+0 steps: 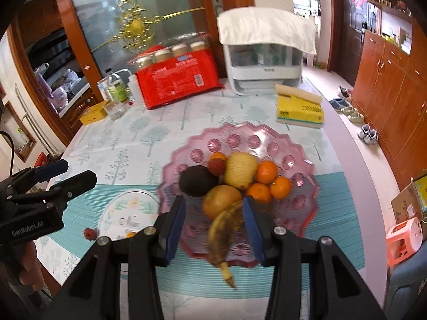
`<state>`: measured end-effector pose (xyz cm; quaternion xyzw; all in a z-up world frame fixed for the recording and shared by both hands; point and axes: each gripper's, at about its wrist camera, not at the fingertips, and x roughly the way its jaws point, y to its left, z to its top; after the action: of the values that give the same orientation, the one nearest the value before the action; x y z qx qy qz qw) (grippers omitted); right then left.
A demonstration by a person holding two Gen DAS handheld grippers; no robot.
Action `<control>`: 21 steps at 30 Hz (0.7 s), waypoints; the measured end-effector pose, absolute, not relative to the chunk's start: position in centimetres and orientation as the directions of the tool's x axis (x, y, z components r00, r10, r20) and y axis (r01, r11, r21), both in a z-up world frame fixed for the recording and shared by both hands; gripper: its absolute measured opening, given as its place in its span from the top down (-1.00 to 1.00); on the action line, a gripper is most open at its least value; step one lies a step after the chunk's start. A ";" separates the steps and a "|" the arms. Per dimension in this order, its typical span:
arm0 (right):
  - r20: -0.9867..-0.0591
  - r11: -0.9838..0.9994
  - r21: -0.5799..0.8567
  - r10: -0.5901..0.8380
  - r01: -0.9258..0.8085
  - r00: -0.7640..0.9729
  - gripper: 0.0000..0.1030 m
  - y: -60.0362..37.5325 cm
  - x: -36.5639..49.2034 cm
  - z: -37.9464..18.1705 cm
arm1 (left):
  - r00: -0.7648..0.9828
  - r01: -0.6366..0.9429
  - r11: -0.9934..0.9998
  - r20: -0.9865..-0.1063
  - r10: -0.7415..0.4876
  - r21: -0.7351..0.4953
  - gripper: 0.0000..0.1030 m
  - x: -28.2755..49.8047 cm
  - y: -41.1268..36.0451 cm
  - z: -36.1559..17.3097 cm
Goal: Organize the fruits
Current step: 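Withdraw both tools from the bowl back toward the plate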
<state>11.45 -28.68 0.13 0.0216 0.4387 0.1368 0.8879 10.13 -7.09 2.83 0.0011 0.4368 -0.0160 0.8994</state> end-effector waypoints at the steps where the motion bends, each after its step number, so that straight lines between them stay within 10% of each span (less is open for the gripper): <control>1: -0.769 0.960 0.158 0.267 -0.232 0.581 0.13 -27.9 11.1 0.4 | 0.619 0.023 1.000 -0.785 -0.026 -0.015 -0.58 9.8 -6.3 2.9; 21: -0.838 0.926 0.159 0.310 -0.342 0.449 0.13 -14.9 7.6 -4.9 | 0.507 -0.088 0.993 -0.862 -0.020 -0.074 -0.58 4.7 8.4 -4.0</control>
<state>7.58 -14.87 -4.87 -0.0163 0.4884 0.1917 0.8512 4.67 8.40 -4.01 -0.0541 0.4962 0.0195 0.8663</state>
